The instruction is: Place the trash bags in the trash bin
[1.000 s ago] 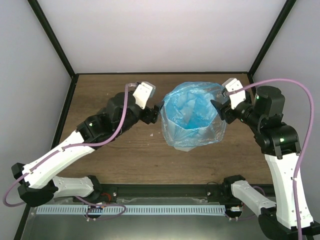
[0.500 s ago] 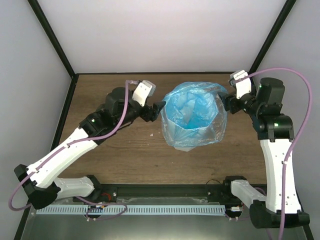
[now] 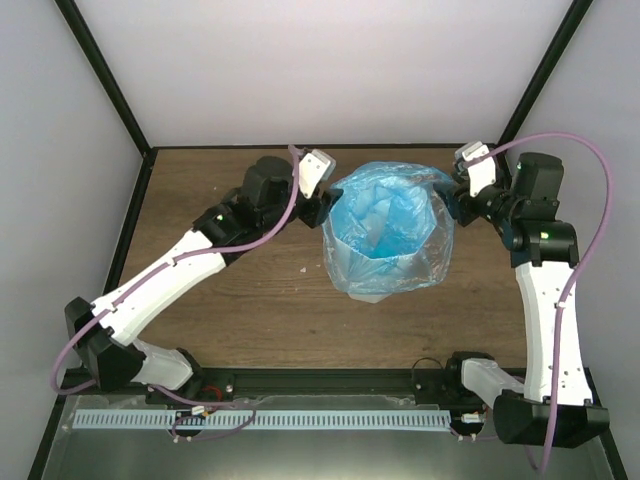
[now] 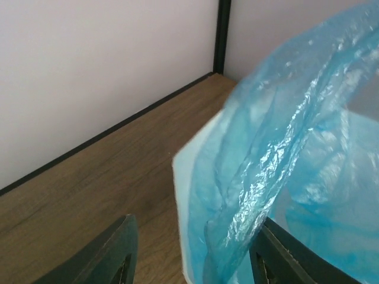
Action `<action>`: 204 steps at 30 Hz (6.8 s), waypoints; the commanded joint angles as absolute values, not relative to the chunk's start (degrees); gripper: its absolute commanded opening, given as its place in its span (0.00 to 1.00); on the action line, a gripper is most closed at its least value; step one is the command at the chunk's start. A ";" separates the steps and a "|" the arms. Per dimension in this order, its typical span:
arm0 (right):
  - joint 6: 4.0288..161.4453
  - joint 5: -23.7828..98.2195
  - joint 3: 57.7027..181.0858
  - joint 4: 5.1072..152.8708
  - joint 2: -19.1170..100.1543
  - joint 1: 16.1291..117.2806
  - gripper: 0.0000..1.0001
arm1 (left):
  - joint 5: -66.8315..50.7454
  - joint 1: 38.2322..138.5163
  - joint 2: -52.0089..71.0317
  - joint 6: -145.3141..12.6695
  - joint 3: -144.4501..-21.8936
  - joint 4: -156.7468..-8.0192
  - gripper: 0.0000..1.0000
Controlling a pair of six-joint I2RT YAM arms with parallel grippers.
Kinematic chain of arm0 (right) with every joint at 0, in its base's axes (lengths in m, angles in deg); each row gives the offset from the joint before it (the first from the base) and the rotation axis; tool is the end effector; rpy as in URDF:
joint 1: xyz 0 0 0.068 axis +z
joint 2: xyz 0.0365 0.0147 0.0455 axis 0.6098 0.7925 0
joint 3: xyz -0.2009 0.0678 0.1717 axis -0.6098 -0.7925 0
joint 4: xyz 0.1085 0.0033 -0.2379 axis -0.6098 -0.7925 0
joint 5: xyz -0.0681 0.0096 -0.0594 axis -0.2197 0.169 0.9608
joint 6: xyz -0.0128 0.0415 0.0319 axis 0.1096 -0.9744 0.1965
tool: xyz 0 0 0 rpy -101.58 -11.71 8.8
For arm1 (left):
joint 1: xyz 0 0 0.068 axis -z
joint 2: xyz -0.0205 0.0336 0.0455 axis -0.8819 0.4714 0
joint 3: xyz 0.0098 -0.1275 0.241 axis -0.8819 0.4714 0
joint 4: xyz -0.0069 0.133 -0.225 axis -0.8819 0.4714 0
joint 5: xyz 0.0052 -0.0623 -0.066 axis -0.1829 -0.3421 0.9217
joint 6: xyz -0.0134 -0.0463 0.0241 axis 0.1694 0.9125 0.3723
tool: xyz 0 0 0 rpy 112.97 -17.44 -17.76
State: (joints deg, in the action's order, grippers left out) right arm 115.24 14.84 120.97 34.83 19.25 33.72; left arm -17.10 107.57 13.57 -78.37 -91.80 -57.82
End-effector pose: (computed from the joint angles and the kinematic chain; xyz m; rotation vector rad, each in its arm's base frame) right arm 0.1969 0.0045 0.4241 -0.6851 1.8638 0.2041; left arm 0.2220 -0.2268 0.3993 0.7652 1.8193 -0.5077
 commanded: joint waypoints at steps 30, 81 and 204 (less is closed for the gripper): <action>109.99 11.10 116.79 44.53 34.35 32.61 0.01 | 1.83 95.32 35.60 -65.82 -106.60 -58.43 0.10; 132.52 -18.55 105.59 15.70 22.76 10.95 0.62 | 24.83 87.78 13.94 -33.68 -69.83 -85.88 0.49; 110.42 -7.93 112.33 38.92 25.02 21.32 0.48 | -16.67 126.78 23.46 -79.55 -65.72 -85.74 0.54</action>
State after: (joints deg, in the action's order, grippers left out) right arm 118.26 -10.01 104.27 35.01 21.41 22.64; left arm -18.24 125.62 32.08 -85.76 -66.29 -83.59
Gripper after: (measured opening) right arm 0.477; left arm 0.541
